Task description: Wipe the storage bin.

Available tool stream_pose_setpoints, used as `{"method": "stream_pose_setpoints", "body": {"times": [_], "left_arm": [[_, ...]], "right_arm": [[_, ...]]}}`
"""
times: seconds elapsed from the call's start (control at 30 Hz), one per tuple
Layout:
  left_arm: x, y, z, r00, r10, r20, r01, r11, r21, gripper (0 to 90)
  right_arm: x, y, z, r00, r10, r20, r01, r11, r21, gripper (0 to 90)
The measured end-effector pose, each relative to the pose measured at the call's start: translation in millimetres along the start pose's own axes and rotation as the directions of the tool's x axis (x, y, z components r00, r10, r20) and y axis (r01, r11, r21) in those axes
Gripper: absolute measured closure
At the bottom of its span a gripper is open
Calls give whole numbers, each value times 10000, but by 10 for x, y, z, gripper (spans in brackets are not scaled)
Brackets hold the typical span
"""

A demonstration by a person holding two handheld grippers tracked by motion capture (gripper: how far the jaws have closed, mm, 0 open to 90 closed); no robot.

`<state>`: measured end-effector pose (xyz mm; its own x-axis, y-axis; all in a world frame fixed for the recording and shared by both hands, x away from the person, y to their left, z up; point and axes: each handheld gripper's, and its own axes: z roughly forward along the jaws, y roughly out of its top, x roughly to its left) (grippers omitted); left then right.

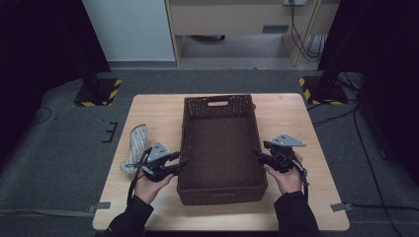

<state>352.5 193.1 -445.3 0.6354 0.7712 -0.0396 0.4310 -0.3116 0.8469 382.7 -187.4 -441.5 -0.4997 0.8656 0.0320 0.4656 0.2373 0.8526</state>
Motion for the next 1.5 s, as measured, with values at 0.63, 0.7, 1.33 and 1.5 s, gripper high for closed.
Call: {"method": "stream_pose_setpoints", "body": {"times": [0.63,0.7,1.33,1.5], "left_arm": [[-91,-15,-12,9983,-9,-579,4,10000,-84,504],[-60,-2,-5,9980,-92,-621,89,9999,-47,471],[-9,65,241,9942,-169,-1066,243,9973,687,467],[-72,32,194,9928,-244,-1171,318,9976,622,478]], "right_arm": [[38,-94,62,9996,-241,148,236,9991,339,616],[38,-96,86,9995,-272,184,265,9990,372,642],[14,-13,118,9984,-473,313,471,9989,61,568],[11,4,-35,9999,-152,-13,152,9999,-57,612]]}}
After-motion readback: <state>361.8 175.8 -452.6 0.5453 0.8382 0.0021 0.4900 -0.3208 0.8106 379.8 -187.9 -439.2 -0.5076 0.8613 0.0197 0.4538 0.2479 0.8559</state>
